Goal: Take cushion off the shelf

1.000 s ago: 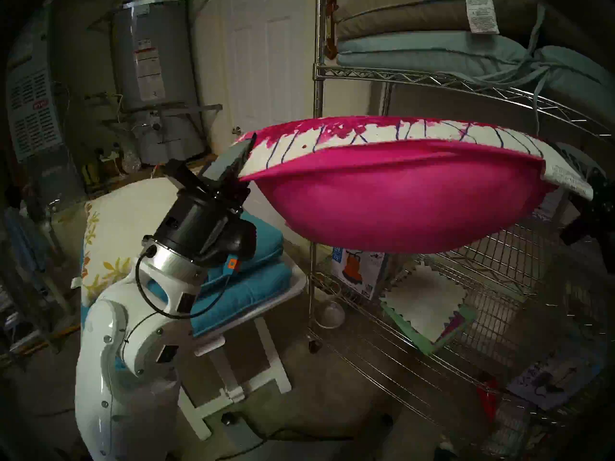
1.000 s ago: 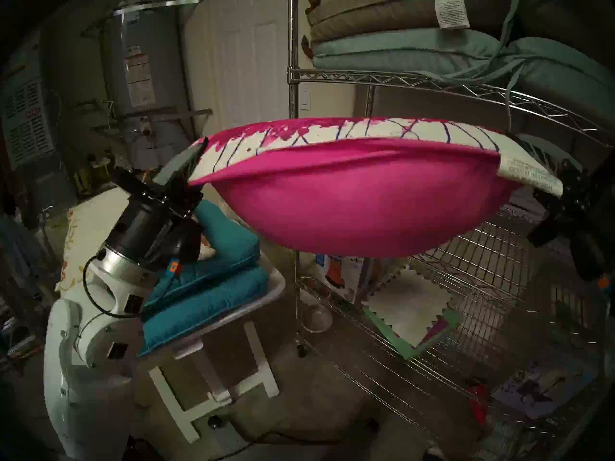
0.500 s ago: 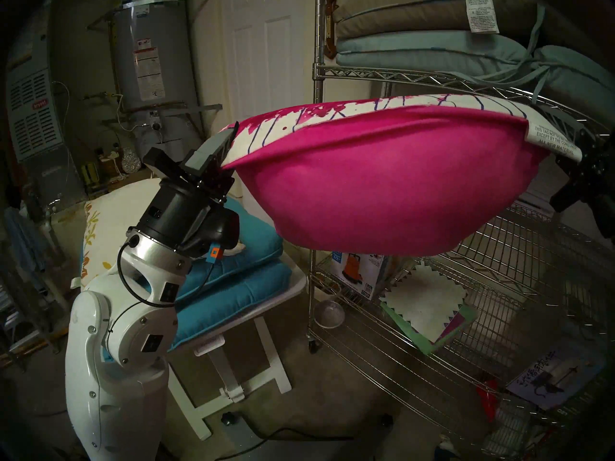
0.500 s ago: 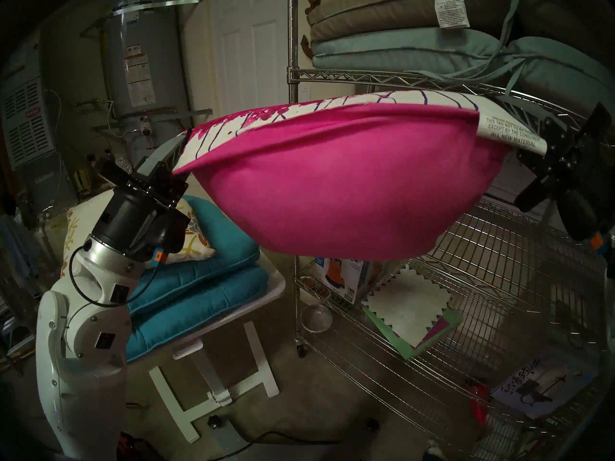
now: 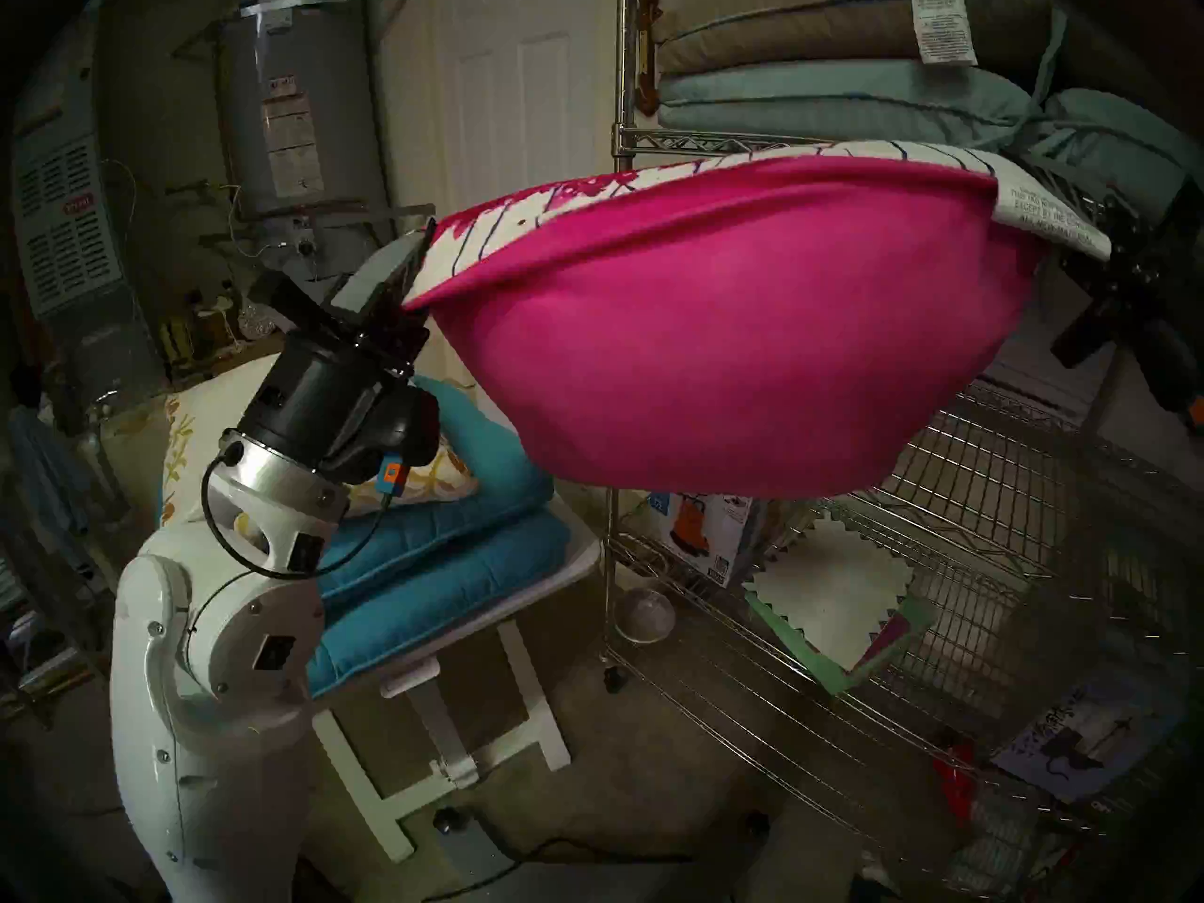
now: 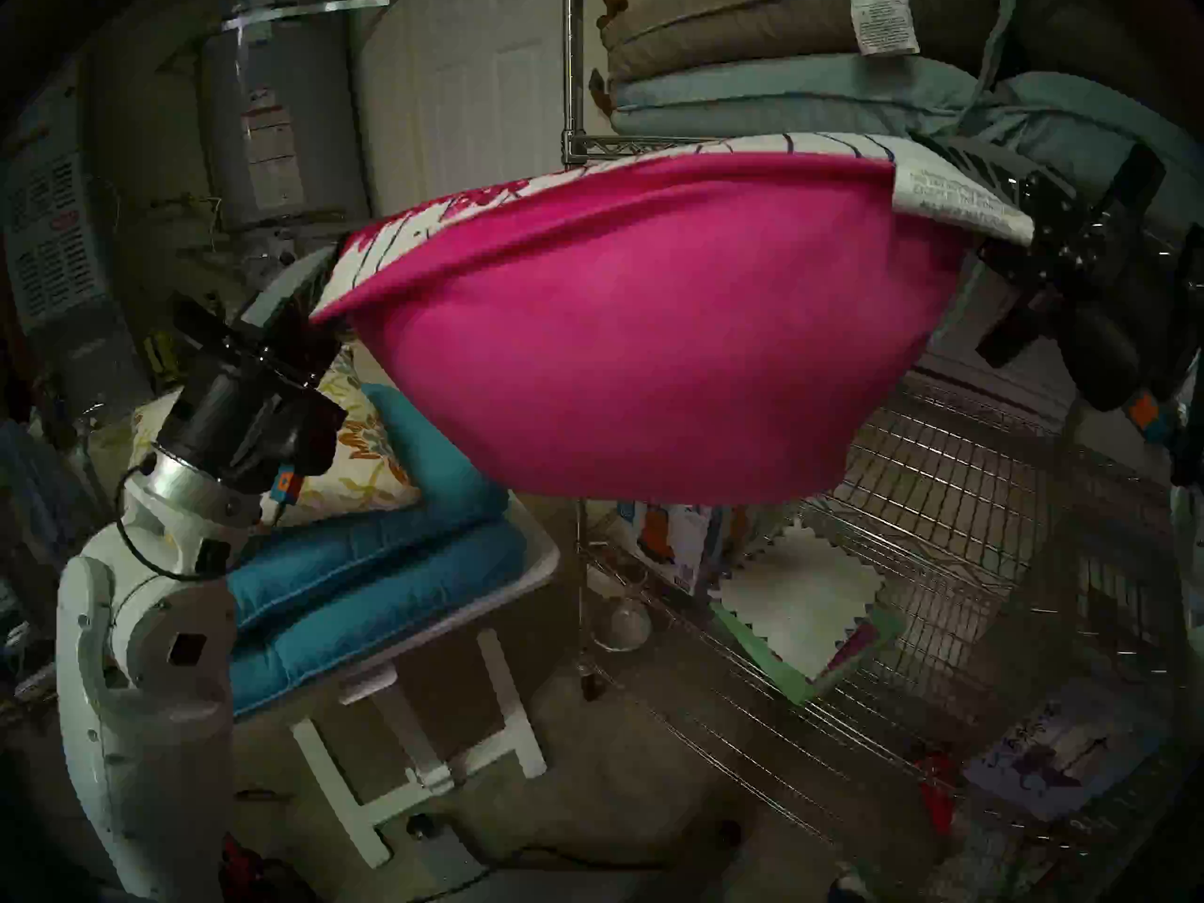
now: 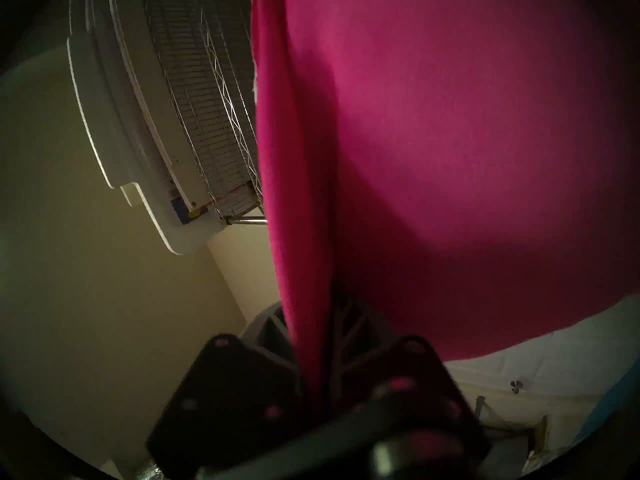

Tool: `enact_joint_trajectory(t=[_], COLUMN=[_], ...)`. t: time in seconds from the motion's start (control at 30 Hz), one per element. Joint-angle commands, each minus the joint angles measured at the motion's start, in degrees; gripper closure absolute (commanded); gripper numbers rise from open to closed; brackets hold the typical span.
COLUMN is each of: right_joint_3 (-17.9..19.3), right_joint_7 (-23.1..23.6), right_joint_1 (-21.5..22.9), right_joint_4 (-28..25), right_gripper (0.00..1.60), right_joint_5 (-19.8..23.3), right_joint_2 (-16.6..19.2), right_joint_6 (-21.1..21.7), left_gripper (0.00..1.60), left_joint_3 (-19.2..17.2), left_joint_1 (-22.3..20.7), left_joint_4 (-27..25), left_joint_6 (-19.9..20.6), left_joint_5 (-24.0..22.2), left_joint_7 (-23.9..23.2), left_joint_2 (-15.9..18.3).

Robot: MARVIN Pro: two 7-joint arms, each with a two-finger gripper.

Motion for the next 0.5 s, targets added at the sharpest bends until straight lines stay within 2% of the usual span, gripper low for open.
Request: enact_joint_trajectory(t=[0.0,0.23,0.47], right_joint_3=[-0.9,-3.0,-5.5], right_joint_7=[-3.3,-5.1,-7.3], right_joint_1=[5.5,8.0,10.3], right_joint_4=[1.2,3.4,4.9], right_gripper=[1.6,1.6,1.6], right_joint_5=[0.5,0.8,1.2], right_joint_2=[6.8,12.1,18.3], right_joint_6=[6.6,11.1,15.5], left_gripper=[1.6,1.6,1.6], left_joint_3=[-4.8,-6.9,-7.0], left_joint_1=[-3.3,-4.6,-4.9], left_joint_4=[0.5,1.3,2.4], left_joint_6=[0.7,-0.2,-1.1], left_joint_5=[-1.2,-2.5,-3.4], left_joint_7=[-0.2,-1.1,-1.5], left_joint_2=[0.7,1.6,2.1])
